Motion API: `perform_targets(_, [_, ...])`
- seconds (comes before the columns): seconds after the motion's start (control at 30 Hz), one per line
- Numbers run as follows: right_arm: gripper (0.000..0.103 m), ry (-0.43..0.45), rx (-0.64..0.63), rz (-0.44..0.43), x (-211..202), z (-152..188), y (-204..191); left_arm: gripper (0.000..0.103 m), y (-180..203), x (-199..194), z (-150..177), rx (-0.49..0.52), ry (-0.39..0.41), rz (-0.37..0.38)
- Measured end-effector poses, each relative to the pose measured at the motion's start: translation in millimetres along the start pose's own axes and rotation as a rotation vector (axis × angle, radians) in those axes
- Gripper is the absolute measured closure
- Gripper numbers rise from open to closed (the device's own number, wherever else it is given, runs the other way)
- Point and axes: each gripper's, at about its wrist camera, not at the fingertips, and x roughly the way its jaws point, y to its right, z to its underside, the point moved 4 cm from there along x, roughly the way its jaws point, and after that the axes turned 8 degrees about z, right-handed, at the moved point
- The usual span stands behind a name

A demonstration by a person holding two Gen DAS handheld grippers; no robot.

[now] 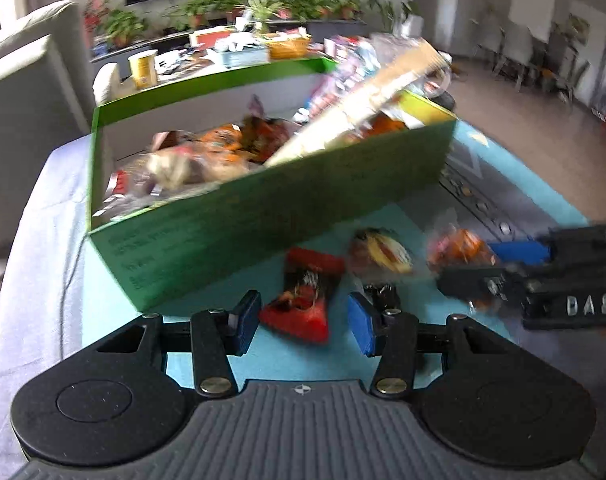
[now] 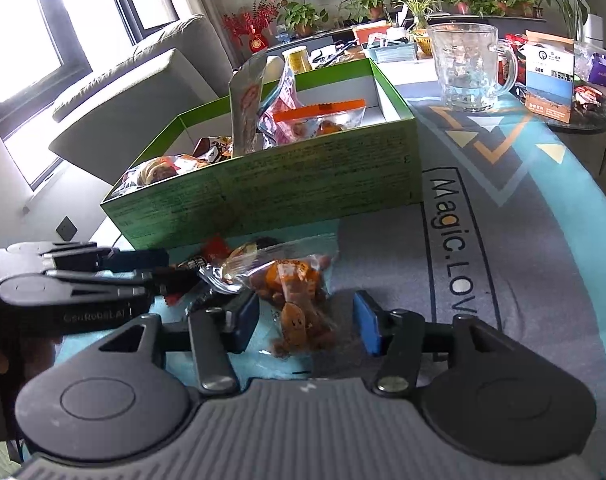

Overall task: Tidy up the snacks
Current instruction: 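Grasp the red snack packet with left while right holds the clear packet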

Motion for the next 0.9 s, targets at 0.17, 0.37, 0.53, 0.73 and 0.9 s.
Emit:
perform_targets(0.17, [0.063, 0.011, -0.03, 0.057, 4, -1, -2, 0.058, -2, 7, -5, -0.012, 0.012, -0.017])
perform_targets(0.37, [0.064, 0.023, -0.053, 0.073, 4, 0, -1, 0.073, -3, 4, -6, -0.028, 0.032, -0.029])
perform_targets(0.53, [0.07, 0.048, 0.037, 0.026, -13, -10, 8, 0.073, 8, -23, -4, -0.032, 0.122, -0.034])
perform_targets(0.73, [0.07, 0.135, 0.017, -0.024, -36, -21, -2, 0.073, 11, -49, -18, -0.052, 0.215, -0.047])
perform_targets(0.9, [0.07, 0.174, 0.046, -0.035, -43, -24, 2, 0.073, 11, -63, -23, -0.065, 0.263, -0.064])
